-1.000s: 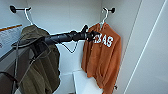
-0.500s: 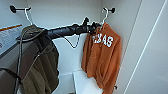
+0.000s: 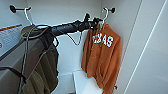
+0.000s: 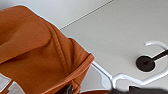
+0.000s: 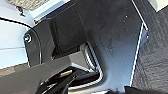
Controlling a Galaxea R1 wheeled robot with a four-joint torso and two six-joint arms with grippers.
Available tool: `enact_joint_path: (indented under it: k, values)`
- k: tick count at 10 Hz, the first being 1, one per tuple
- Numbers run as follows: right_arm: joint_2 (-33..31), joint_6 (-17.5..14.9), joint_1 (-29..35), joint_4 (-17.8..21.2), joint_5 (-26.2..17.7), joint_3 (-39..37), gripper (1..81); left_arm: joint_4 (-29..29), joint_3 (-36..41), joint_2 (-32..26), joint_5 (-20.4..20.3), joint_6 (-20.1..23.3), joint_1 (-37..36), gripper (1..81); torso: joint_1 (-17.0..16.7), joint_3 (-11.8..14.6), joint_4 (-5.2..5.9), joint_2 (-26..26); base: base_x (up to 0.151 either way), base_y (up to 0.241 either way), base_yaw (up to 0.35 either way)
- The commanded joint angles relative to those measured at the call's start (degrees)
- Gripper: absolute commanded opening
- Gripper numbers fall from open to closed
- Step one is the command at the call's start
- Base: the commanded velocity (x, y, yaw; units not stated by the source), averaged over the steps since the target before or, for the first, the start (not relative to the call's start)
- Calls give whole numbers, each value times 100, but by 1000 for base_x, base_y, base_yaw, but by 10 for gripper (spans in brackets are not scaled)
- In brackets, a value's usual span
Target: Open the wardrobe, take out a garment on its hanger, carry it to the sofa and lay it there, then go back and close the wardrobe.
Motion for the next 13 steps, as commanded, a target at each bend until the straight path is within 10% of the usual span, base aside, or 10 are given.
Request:
enact_joint_path:
  k: [1, 2, 3, 13]
  values:
    - [40, 18, 222, 90, -346, 32, 811, -9, -225, 103, -137, -247, -1430, 811, 0, -196, 0, 0, 0, 0, 0]
    - [40, 18, 222, 90, -337, 40, 811, -17, -225, 112, -137, -256, -1491, 811, 0, -475, 0, 0, 0, 0, 0]
    - [57, 18, 222, 90, -337, 40, 811, -17, -225, 112, -137, -290, -1500, 811, -2, -85, 0, -2, 0, 0, 0]
    - [84, 18, 231, 90, -346, 14, 811, -26, -428, 560, -269, -660, -1553, 811, 5, -341, 0, 5, 0, 0, 0]
